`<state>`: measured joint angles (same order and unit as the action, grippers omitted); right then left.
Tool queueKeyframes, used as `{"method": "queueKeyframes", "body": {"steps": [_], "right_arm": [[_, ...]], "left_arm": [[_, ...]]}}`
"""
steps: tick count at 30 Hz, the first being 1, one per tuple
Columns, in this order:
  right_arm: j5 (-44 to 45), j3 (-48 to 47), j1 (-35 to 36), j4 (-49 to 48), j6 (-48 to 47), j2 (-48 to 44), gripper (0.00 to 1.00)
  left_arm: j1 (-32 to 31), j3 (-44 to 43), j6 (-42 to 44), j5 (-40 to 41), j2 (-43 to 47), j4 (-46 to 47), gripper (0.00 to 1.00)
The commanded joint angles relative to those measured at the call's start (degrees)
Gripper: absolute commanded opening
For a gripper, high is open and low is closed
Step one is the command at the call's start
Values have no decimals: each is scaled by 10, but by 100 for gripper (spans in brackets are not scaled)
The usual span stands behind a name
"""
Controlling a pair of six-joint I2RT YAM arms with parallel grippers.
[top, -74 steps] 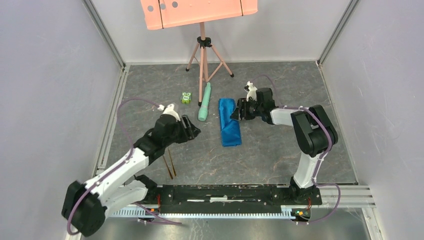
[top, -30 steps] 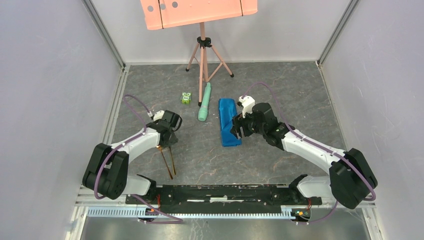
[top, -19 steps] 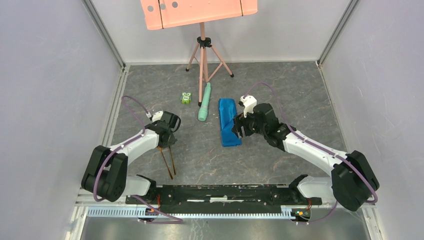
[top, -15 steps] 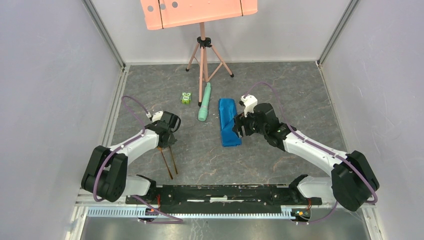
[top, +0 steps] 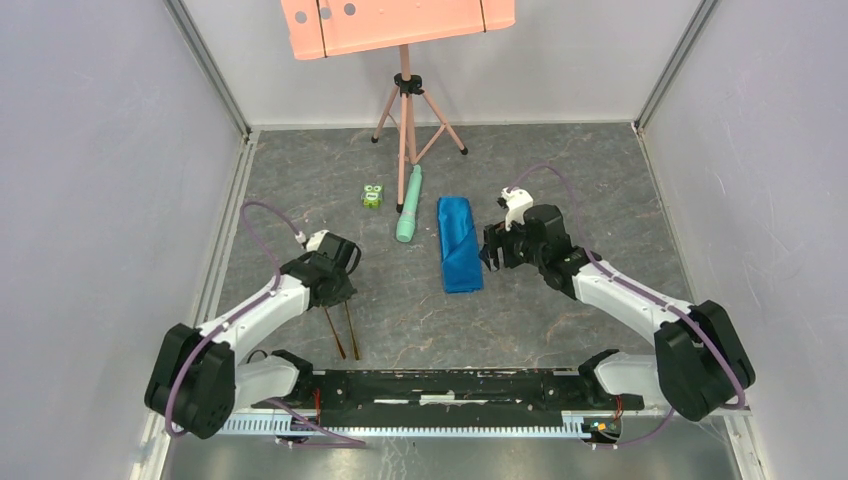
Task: Fold the napkin into a case and place the utensils inside
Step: Pick up the spoon from the corner of the board, then insert the spoon into the folded napkin.
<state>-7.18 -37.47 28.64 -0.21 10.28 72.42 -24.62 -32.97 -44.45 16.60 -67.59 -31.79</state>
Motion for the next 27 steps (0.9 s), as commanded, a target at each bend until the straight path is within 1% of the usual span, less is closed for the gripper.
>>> {"method": "queueKeyframes", "body": {"steps": [1, 5, 6, 9, 10, 13, 16, 21, 25, 27], "right_arm": [[-19, 10, -14, -36, 7, 16, 76], [-53, 17, -34, -52, 21, 27, 76], [-68, 19, -38, -57, 25, 30, 76], [-114, 24, -48, -79, 42, 46, 76], [-132, 26, -49, -89, 48, 52, 76], [-174, 37, -50, -118, 66, 75, 76], [-197, 49, -50, -145, 81, 98, 76], [-201, 58, -50, -165, 81, 125, 74], [-201, 60, -50, -173, 77, 137, 72], [-196, 64, -50, -173, 74, 139, 71]], "left_arm": [[-20, -28, 12, 3, 46, -34, 2], [-58, -69, 10, 28, 68, -41, 2], [-78, -89, 12, 40, 68, -41, 2], [-151, -138, 23, 117, 48, -14, 2], [-163, -153, 26, 127, 37, -3, 2], [-170, -194, 22, 126, -18, 49, 2], [-180, -237, 32, 127, -86, 115, 2], [-207, -285, 32, 154, -183, 227, 2], [-213, -335, 57, 181, -251, 288, 2], [-212, -370, 77, 193, -290, 299, 2]]}}
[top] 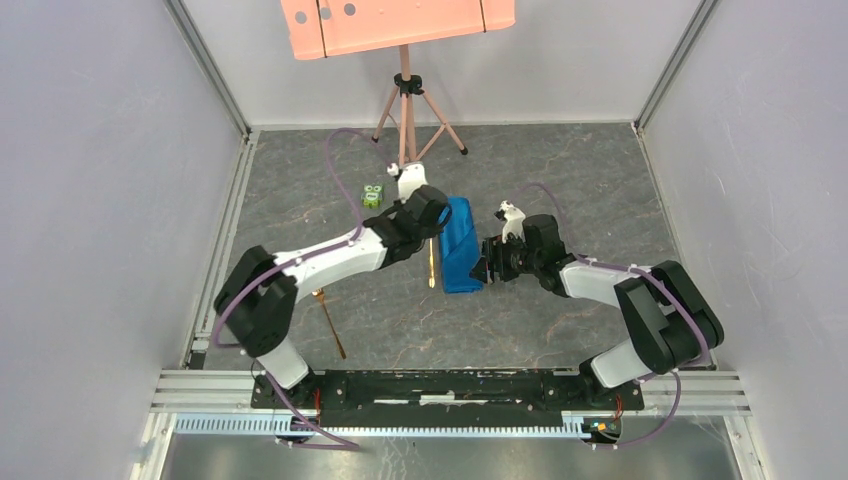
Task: Fold the napkin into a case and place the utensils inside
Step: Insert the spoon into the folded napkin.
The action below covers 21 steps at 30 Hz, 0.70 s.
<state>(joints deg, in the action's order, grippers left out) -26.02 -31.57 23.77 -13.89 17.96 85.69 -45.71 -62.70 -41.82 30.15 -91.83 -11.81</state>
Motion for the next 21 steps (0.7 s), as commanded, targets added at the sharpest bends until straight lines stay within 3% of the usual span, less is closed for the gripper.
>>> {"method": "queueKeyframes", "body": {"steps": [1, 6, 21], "right_arm": [[-6, 8, -1, -36, -3, 5, 71], [-4, 31, -2, -39, -5, -9, 71], [-13, 52, -3, -65, -3, -3, 70]], "left_arm": [[0, -91, 60, 62, -67, 102, 2], [4, -161, 86, 61, -138, 113, 2], [10, -267, 119, 76, -232, 122, 2]]}}
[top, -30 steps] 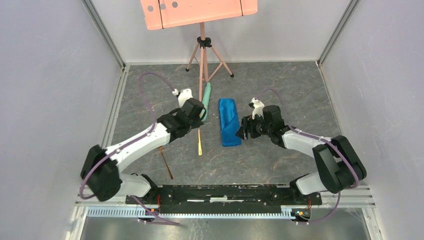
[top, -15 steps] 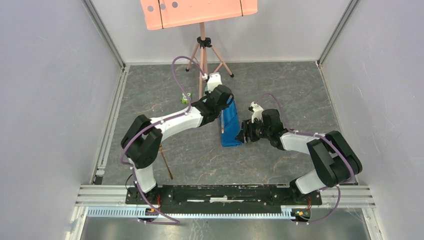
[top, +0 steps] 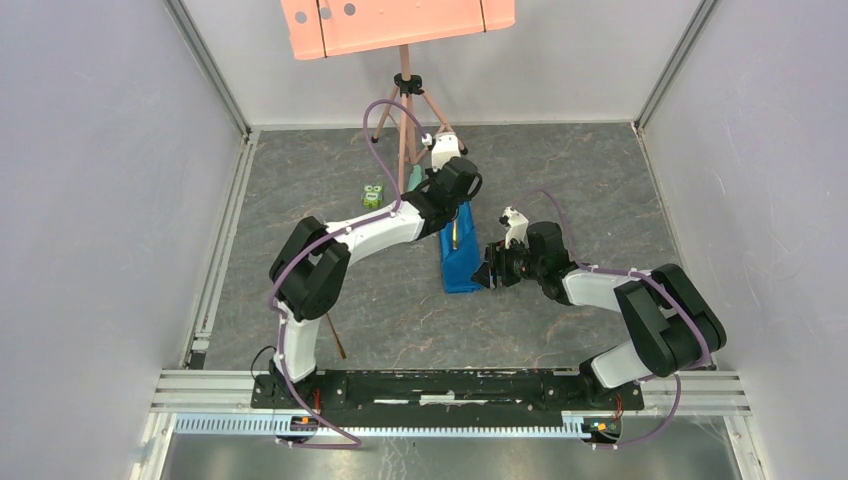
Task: Fold the napkin into a case and place the utensils inside
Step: Insert the spoon into the folded napkin.
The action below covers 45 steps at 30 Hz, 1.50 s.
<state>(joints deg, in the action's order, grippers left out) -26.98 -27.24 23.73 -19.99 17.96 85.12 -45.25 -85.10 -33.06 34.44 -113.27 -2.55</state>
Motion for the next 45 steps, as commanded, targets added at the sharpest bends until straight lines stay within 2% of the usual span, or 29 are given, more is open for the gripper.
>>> {"method": "queueKeyframes", "body": {"steps": [1, 14, 28, 45], "right_arm": [[-3, 10, -2, -4, -2, 3, 70], [-12, 15, -2, -15, -1, 9, 69], [-21, 18, -2, -24, 4, 9, 67], [-21, 23, 0, -45, 15, 31, 57]], "left_arm": [[5, -50, 32, 36, -22, 28, 2], [4, -55, 19, 34, -39, 8, 2], [5, -51, -76, -14, -14, -106, 2], [4, -68, -128, -61, -27, -202, 2]]}}
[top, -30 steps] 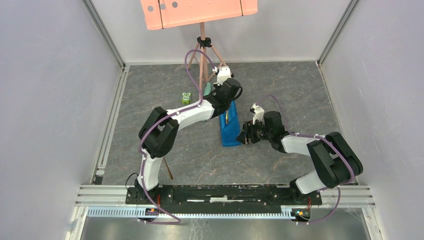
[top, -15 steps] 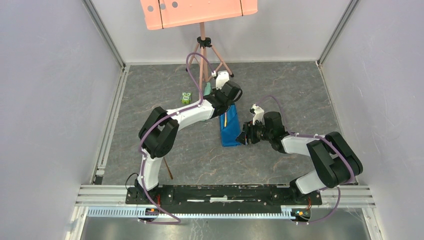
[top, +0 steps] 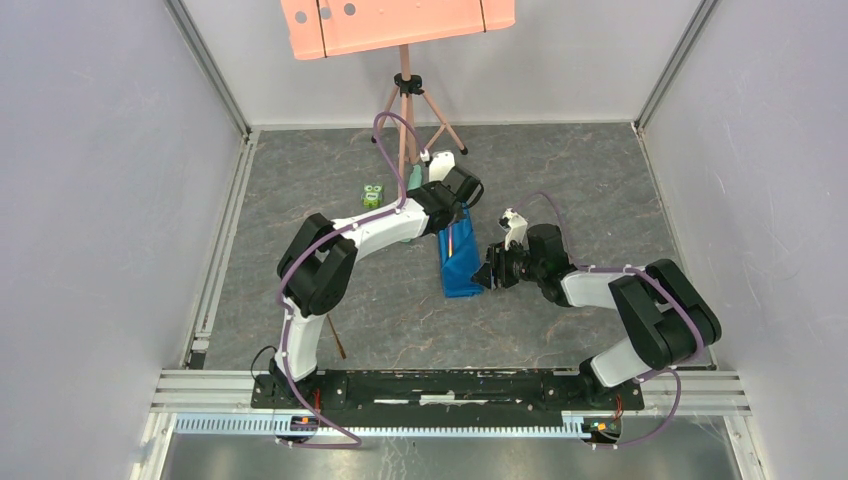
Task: Fold the napkin into a case and place the utensils inside
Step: Insert the spoon into the folded napkin.
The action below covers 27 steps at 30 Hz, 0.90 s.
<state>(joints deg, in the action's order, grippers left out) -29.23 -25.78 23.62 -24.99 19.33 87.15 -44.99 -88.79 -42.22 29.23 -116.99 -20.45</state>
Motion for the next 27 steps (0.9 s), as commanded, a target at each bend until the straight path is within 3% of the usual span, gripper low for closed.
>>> {"method": "queueKeyframes", "body": {"steps": [1, 27], "right_arm": [[3, 8, 1, 5, 1, 11, 57], [18, 13, 15, -26, 25, 23, 41]], "left_arm": [[2, -34, -40, -11, 7, -28, 2], [2, -68, -99, -36, -38, -115, 2]]}}
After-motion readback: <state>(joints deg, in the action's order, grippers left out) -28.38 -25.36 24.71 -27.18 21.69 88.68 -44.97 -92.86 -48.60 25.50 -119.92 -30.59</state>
